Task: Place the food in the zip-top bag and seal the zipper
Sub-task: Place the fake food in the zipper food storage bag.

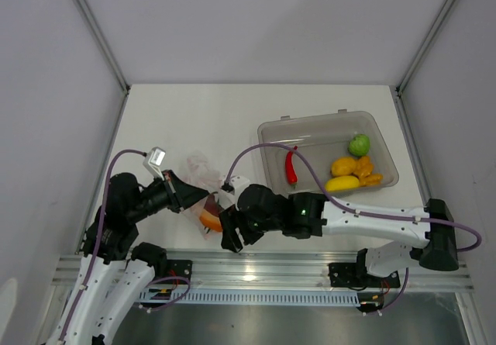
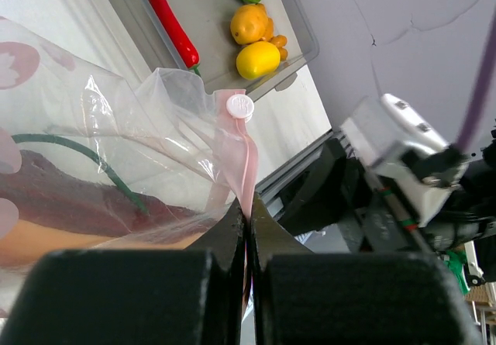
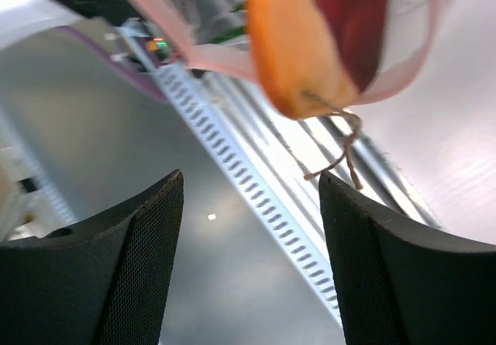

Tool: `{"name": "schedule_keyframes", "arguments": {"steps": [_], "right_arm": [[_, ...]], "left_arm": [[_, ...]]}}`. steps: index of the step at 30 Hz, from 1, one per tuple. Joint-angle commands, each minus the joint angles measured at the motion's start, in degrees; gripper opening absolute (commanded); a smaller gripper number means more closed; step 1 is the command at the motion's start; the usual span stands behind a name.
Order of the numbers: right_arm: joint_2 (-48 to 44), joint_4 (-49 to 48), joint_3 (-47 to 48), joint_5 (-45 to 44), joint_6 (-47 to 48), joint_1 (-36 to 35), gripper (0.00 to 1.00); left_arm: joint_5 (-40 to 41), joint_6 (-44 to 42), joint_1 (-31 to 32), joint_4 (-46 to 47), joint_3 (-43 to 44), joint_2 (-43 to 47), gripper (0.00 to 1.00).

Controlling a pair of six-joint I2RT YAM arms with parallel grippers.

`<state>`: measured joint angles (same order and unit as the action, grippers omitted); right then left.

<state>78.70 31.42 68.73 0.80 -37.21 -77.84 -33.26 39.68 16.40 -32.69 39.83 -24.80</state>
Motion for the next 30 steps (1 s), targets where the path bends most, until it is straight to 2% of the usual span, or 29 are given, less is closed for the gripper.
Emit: {"name": "schedule_keyframes", "arguments": {"steps": [1, 6, 11, 12, 13, 14, 15, 20, 25, 30], "right_arm": [[2.42, 3.21, 2.81, -8.79, 5.04, -0.47, 0.71], [4.27, 1.98, 2.55, -11.25, 4.87, -0.64, 0.69], [4.89, -1.96, 2.29, -12.31, 5.13, 0.58, 0.55], [5.15, -2.5, 2.29, -11.88, 5.13, 0.94, 0.51], [5.33, -2.94, 2.46, -11.61, 5.13, 1.29, 0.41], [5.68, -3.55, 2.55, -11.43, 5.04, 1.9, 0.36], [5.85, -3.73, 3.07, -11.26, 5.22, 1.99, 0.25], [7.52, -3.82, 5.71, -9.94, 6.1, 2.61, 0.06], [10.6, -5.05, 7.56, -7.84, 6.71, 4.01, 0.0], [13.94, -7.69, 8.61, -5.37, 7.15, 6.03, 0.0]], "left_arm": [[-1.11, 1.1, 0.3, 2.19, -0.02, 0.36, 0.0], [-1.64, 1.45, 0.3, 2.45, -0.19, 0.36, 0.01], [-2.34, 1.72, 0.3, 2.63, -0.37, 0.36, 0.01], [-2.43, 1.63, 0.3, 2.63, -0.46, 0.28, 0.01], [-2.52, 1.63, 0.3, 2.54, -0.46, 0.28, 0.01], [-2.52, 1.54, 0.3, 2.54, -0.29, 0.28, 0.01], [-2.6, 1.45, 0.3, 2.45, -0.37, 0.28, 0.01], [-2.69, 1.36, 0.3, 2.45, -0.19, 0.36, 0.01], [-3.74, 1.98, 0.3, 3.24, -0.11, 0.19, 0.01], [-6.2, 3.73, 0.3, 4.47, 0.24, 0.63, 0.01]]}}
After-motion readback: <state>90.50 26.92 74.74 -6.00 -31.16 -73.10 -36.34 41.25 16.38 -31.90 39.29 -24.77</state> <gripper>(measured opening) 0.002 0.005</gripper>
